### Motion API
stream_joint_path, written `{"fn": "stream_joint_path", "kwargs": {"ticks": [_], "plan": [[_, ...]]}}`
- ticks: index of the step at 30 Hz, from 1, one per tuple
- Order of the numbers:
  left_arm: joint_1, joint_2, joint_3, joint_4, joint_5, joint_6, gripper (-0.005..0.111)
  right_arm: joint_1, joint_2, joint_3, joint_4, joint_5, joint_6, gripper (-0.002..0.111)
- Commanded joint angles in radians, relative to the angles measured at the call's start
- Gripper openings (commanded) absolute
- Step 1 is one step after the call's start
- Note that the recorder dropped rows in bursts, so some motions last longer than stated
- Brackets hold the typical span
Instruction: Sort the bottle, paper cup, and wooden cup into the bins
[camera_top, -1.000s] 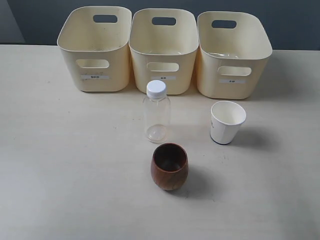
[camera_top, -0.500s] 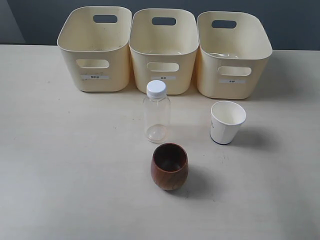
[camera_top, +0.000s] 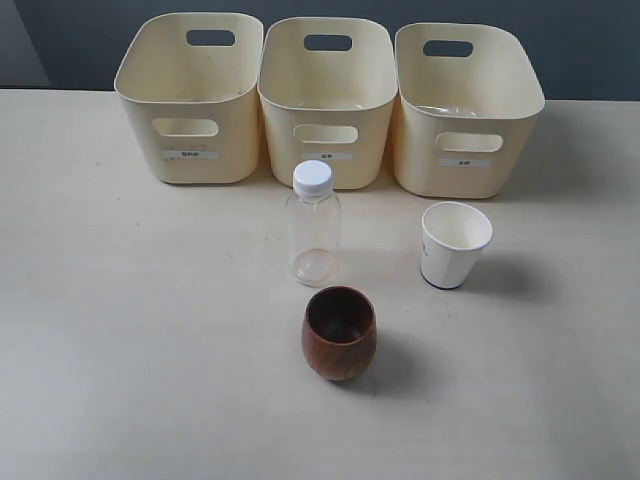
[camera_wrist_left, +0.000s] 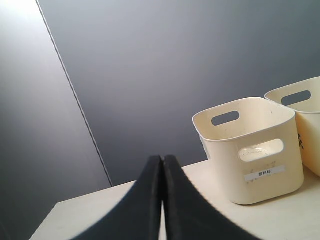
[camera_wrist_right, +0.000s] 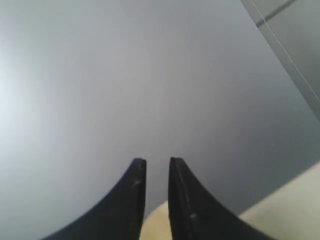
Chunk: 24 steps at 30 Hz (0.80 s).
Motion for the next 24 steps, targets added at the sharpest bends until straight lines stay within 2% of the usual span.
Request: {"fn": "stream_joint_path", "kwargs": {"ticks": [1,4,6,8,10,11,14,16,19,24], "plan": [[-0.001,-0.002,0.002,0.000,-0.006,-0.002,0.000,0.002,0.045,-0.177,-0.069,-0.018,-0.008,0.017],[-0.001,-0.002,0.002,0.000,-0.006,-0.002,0.000,0.002,0.234,-0.380,-0.284,0.102,-0.022,0.017],[-0.001,-0.002,0.002,0.000,-0.006,-0.002,0.000,0.002,0.359,-0.485,-0.362,0.183,-0.073,0.017],[-0.001,-0.002,0.002,0.000,-0.006,-0.002,0.000,0.003,0.488,-0.579,-0.360,0.286,-0.163,0.017],[-0.001,-0.002,0.002,0.000,-0.006,-0.002,0.000,0.003,0.616,-0.678,-0.282,0.420,-0.337,0.017],[-0.001,-0.002,0.002,0.000,-0.006,-0.002,0.000,0.014,0.704,-0.746,-0.128,0.536,-0.556,0.017],[-0.001,-0.002,0.002,0.000,-0.006,-0.002,0.000,0.044,0.818,-0.831,0.133,0.751,-0.884,0.017],[-0.001,-0.002,0.002,0.000,-0.006,-0.002,0.000,0.067,0.886,-0.862,0.286,0.881,-1.029,0.017],[-0.001,-0.002,0.002,0.000,-0.006,-0.002,0.000,0.098,0.967,-0.881,0.392,0.923,-1.077,0.017],[-0.001,-0.002,0.002,0.000,-0.006,-0.002,0.000,0.147,1.055,-0.881,0.345,0.887,-1.105,0.017]]}}
